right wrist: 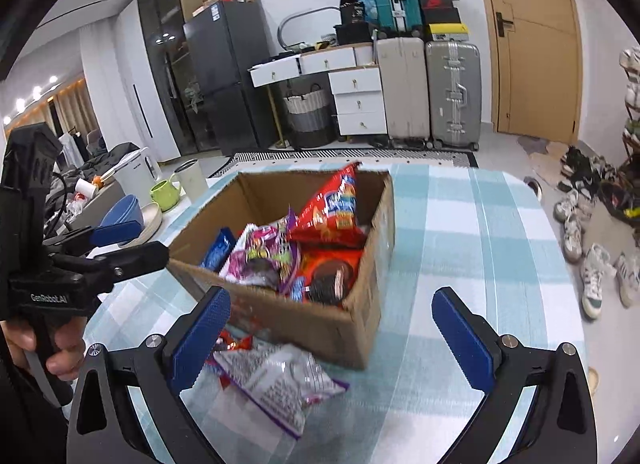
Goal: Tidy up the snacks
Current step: 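Withdraw both grippers from the box toward the remaining snacks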
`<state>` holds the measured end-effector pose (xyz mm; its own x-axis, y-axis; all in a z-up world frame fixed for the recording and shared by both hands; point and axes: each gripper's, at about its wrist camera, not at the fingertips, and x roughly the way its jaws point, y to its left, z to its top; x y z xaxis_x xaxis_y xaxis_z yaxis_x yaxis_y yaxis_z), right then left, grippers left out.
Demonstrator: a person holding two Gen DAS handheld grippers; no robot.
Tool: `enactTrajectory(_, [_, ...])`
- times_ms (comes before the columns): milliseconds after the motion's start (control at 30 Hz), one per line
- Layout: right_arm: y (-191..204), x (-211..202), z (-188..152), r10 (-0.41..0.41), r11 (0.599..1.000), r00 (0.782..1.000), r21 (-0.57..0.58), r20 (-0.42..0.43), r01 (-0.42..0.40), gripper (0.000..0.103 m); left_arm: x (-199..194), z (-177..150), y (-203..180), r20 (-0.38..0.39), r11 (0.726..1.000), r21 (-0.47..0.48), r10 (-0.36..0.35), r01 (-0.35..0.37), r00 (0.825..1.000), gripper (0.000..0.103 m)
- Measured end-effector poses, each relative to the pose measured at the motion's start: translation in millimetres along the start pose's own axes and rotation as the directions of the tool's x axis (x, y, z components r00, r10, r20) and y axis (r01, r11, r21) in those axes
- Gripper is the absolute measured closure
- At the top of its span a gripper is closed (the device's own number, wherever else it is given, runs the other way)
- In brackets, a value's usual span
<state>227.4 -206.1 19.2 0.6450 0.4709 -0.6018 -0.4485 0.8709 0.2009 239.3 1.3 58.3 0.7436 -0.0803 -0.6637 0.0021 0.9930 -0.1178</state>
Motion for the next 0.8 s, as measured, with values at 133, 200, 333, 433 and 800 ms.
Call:
enactTrajectory(133, [0, -1, -8, -0.008, 1.000, 1.000, 0.024, -0.016, 0.008, 0.001, -9, -13, 3, -0.002, 1.000, -0.010, -0.009, 0.009, 1.000, 0.001])
enactTrajectory(200, [0, -3, -12, -0.011, 0.999, 1.000, 0.035, -0.023, 0.012, 0.001, -10, -19, 5, -0.011, 1.000, -0.012, -0.007, 0.007, 1.000, 0.001])
enactTrajectory(333, [0, -4, -23, -0.003, 0.998, 0.999, 0.063, -0.043, 0.006, 0.001, -9, -34, 8, -0.035, 1.000, -0.024, -0.007, 0.006, 0.999, 0.001])
enactTrajectory(433, [5, -2, -32, -0.005, 0.999, 0.998, 0.045, -0.069, 0.008, 0.001, -5, -43, 9, -0.056, 1.000, -0.029, -0.005, 0.004, 0.998, 0.001])
enactTrajectory(800, [16, 25, -61, 0.073, 0.994, 0.984, 0.096, -0.161, -0.058, 0.001, 16, -68, 9, -0.144, 1.000, -0.024, -0.010, 0.006, 0.990, 0.001])
